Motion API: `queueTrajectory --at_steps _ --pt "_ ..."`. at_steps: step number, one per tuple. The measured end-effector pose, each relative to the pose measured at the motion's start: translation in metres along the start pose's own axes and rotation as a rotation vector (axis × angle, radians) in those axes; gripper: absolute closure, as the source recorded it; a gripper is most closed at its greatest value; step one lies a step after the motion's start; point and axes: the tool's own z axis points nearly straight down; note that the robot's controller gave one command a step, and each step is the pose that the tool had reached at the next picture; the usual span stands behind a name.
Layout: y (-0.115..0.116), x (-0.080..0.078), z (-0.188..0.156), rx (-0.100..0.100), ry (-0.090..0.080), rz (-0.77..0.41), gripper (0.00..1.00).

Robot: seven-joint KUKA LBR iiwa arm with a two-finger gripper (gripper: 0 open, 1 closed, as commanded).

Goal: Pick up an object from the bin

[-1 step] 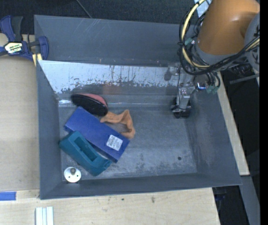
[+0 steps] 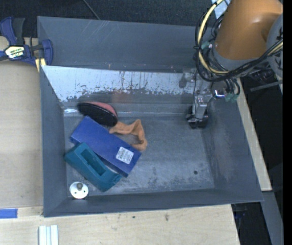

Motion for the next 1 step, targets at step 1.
queueTrajectory --at_steps 1 --pt "0.0487 0.0058 0.0412 0.001 -0.003 -0.028 0.0"
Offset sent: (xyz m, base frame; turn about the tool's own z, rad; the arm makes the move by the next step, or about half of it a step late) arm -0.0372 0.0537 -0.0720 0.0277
